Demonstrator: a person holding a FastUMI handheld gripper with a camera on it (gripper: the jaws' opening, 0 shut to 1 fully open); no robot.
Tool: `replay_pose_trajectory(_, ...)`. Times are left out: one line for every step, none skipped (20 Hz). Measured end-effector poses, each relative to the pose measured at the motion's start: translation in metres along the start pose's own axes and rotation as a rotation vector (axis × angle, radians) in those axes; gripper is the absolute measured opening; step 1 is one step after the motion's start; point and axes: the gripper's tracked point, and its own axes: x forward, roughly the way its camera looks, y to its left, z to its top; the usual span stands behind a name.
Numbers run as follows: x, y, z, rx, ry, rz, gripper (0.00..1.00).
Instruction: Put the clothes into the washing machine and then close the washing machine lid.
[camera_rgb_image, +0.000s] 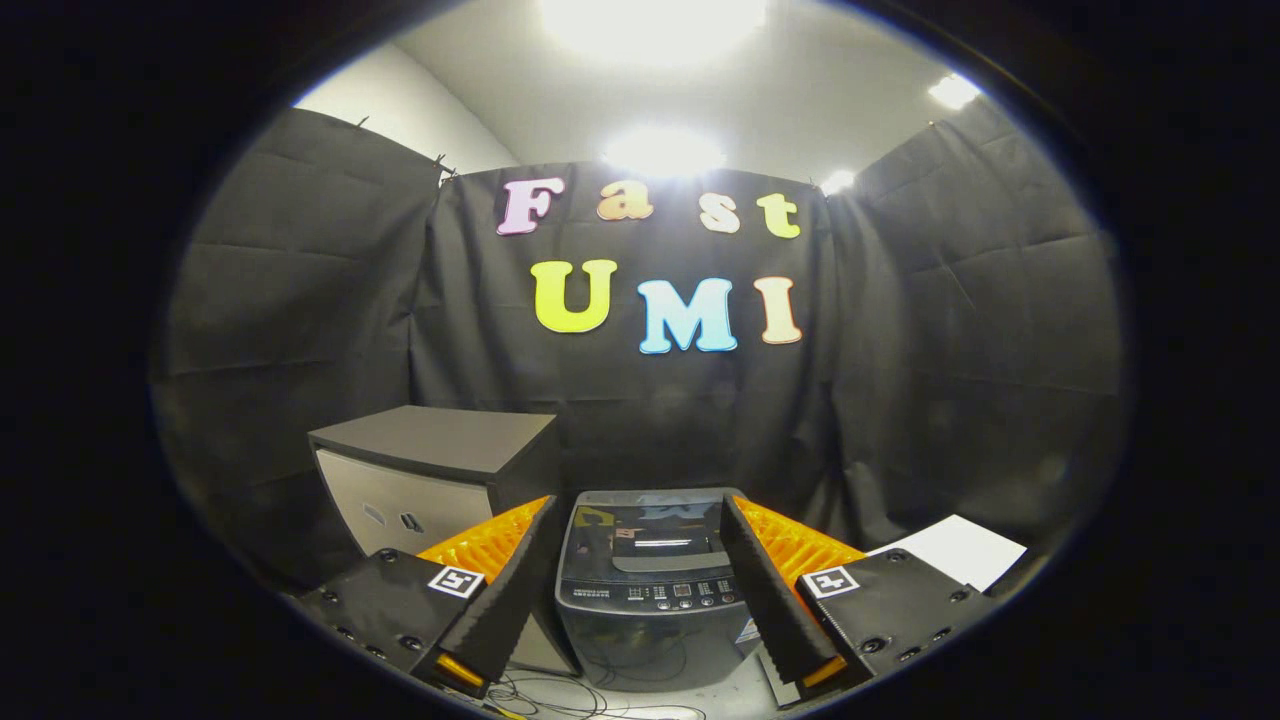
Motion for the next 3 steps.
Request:
replay_pose_trajectory(-0.0021,0.0002,0.0007,-0.003,-0.003,-0.005,0.99)
replay_pose_trajectory(-0.0026,0.0003,0.0011,-0.006,-0.008,-0.009,0.99)
replay_pose_trajectory(-0.0033,0.0016,0.0022,-0.007,-0.014,-0.008,0.99)
